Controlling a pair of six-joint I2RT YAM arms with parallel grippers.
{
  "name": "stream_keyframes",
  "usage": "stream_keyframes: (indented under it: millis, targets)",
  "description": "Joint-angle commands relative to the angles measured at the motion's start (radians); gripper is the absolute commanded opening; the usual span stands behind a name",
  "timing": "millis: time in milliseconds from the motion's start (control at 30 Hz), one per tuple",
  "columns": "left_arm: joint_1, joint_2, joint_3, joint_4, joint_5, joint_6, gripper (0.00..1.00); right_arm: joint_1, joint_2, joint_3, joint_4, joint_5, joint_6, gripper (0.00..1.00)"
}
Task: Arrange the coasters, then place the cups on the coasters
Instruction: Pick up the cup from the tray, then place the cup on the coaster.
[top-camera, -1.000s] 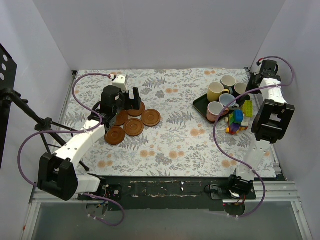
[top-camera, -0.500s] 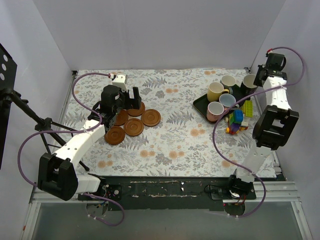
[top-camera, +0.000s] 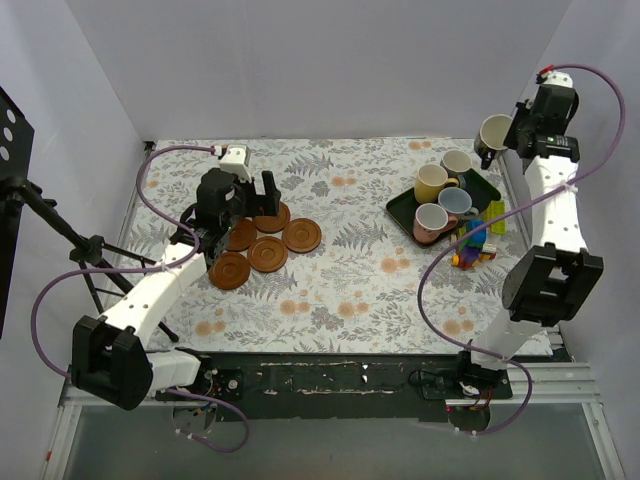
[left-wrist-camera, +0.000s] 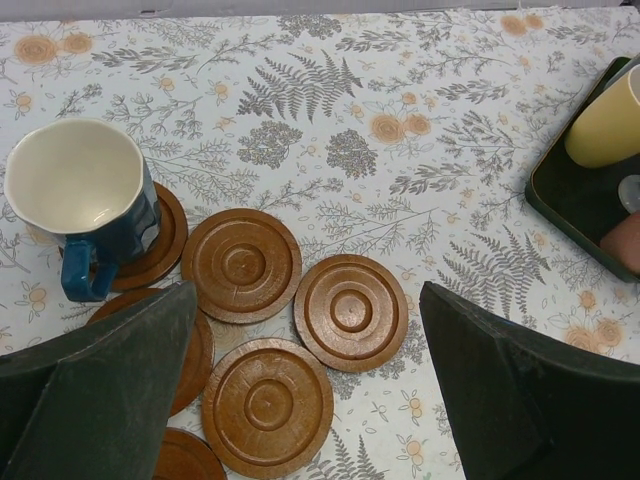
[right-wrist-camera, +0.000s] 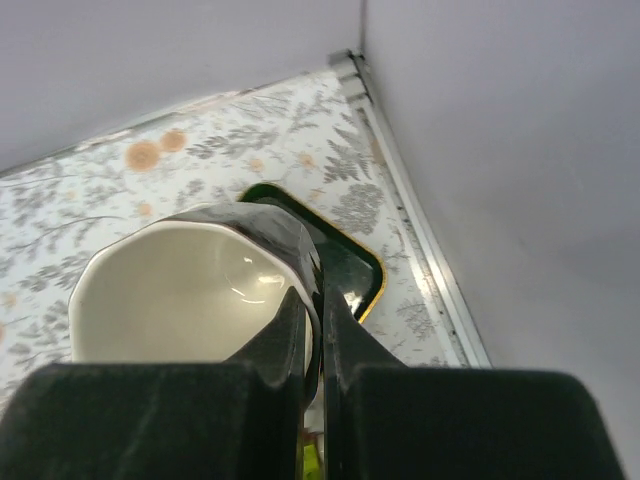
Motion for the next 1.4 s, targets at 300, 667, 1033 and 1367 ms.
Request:
stream_keyframes:
  millis: [300, 667, 1033, 1367]
  targets:
    - [-0.004, -0.109, 0.024, 0.017, -0.027, -0.073, 0.91, 0.556, -0.447, -0.342, 0.152, 0.184, 0.149, 0.01]
    - [-0.276, -0.129, -0.008, -0.105, -0.192, -0.335, 0.85, 0.91, -0.452, -0.654, 0.186, 0.41, 0.397, 0.01]
    - [-0.532, -0.001, -0.024, -0.115, -0.232, -0.479, 0.86, 0.999, -0.464, -0.731, 0.192, 0.468, 0.497, 0.01]
    - [-0.56, 0.109, -0.001, -0.058, -0.289, -0.487, 0.84, 1.021, -0.527, -0.818, 0.205, 0.471, 0.517, 0.01]
